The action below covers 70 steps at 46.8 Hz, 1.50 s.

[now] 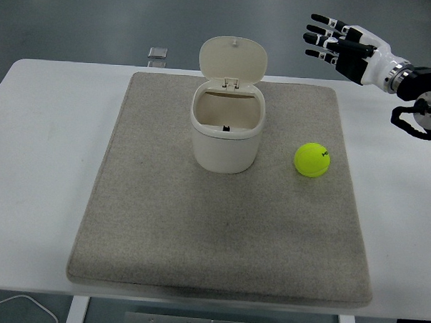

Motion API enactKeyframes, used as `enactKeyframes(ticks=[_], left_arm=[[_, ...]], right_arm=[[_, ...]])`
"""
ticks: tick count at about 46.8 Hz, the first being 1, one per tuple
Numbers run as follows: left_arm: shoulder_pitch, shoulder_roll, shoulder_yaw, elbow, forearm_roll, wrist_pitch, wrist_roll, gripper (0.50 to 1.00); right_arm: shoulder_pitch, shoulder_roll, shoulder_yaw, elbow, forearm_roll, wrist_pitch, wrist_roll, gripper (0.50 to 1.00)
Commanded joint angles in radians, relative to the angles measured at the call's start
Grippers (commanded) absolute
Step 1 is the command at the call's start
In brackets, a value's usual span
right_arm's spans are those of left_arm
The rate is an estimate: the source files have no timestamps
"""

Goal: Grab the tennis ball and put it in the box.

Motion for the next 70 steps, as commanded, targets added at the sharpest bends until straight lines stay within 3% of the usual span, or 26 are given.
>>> enactKeyframes(ticks=[1, 50, 70], left_arm=[[0.0, 0.0, -0.001, 0.0, 0.0, 0.0, 0.0, 0.992], [-0.002, 0.0, 0.005, -0.005, 0.001, 0.0, 0.0, 0.992], [-0.002, 0.0, 0.005, -0.005, 0.001, 0.0, 0.001, 0.992]], right_arm=[[0.0, 0.0, 0.0, 0.0, 0.001, 0.0, 0.0, 0.93], [0.0, 0.0, 0.0, -0.04, -0.002, 0.001, 0.011, 0.93], [0.031, 0.002, 0.0, -0.04, -0.1, 0.003, 0.014, 0.93]])
